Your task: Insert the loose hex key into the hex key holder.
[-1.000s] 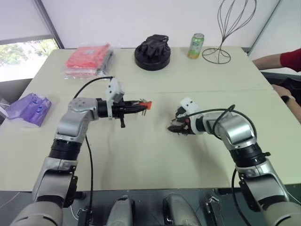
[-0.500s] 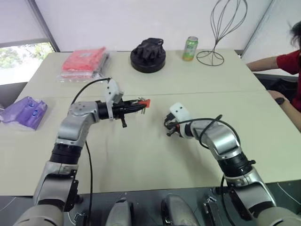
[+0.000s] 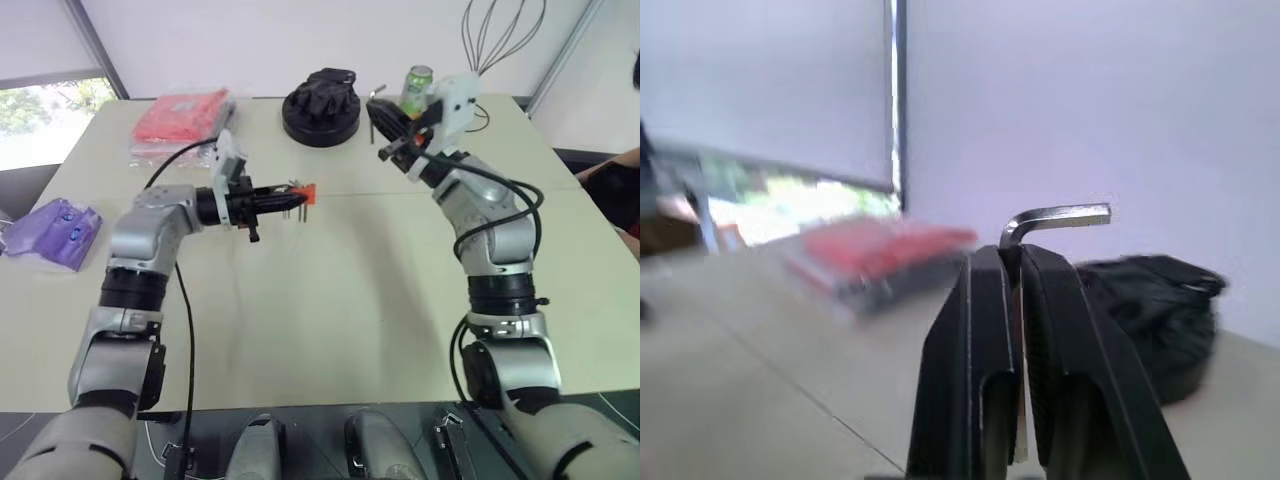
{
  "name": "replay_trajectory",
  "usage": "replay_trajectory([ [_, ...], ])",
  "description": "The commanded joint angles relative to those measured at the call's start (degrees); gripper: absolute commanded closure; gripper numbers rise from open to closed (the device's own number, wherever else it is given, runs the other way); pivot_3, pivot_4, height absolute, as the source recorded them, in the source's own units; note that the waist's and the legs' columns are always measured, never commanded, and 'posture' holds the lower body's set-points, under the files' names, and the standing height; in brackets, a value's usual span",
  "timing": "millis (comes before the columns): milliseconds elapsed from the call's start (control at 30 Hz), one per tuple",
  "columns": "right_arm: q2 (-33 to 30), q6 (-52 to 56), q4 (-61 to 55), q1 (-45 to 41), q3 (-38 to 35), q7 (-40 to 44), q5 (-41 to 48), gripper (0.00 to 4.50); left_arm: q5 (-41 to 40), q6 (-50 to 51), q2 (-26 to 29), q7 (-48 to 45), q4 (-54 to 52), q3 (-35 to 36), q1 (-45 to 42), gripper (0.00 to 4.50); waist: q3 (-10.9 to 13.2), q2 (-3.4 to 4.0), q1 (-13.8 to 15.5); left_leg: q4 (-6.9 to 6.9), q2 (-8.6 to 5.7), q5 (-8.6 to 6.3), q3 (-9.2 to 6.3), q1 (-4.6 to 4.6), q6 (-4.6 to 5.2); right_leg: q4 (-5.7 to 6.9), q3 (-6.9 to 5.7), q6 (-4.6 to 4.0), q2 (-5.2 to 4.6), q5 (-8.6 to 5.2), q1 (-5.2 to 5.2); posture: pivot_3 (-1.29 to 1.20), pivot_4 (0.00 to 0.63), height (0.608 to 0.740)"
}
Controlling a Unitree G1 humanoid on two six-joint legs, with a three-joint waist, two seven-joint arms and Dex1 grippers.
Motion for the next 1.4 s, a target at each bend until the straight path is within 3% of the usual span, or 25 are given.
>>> replay_trajectory([
  [33, 2.34, 5.46, -9.54, -0.66, -2.75, -2.5, 8.8, 4.46, -0.58, -0.11, -0.53, -2.61, 1.66, -0.15, -3.16, 4.5, 0.0, 0.01, 0.02, 0.0, 0.0, 0.01, 0.0, 0.01, -0.02, 0.0, 0.0, 0.0, 0.0, 0.0, 0.0, 0.0, 0.15, 0.74],
  [367, 2.13, 12.69, -18.17, 3.26, -0.59, -5.02, 14.77, 4.46, 1.52, -5.6, -3.84, -4.29, 11.32, 0.74, -9.87, 4.5, 0.0, 0.0, 0.09, 0.0, -0.06, -0.06, -0.09, 0.02, 0.1, 0.06, -0.02, 0.0, 0.04, 0.0, -0.01, 0.0, 0.15, 0.74],
  [1400, -0.33, 11.49, -17.98, 5.26, 1.94, -5.35, 12.92, 4.46, 2.31, -7.35, -5.79, -3.58, 10.17, 0.83, -8.96, 4.5, 0.0, 0.0, 0.03, 0.0, -0.06, -0.06, -0.09, 0.01, 0.11, 0.09, -0.01, 0.0, 0.06, 0.0, -0.04, 0.0, 0.15, 0.74],
])
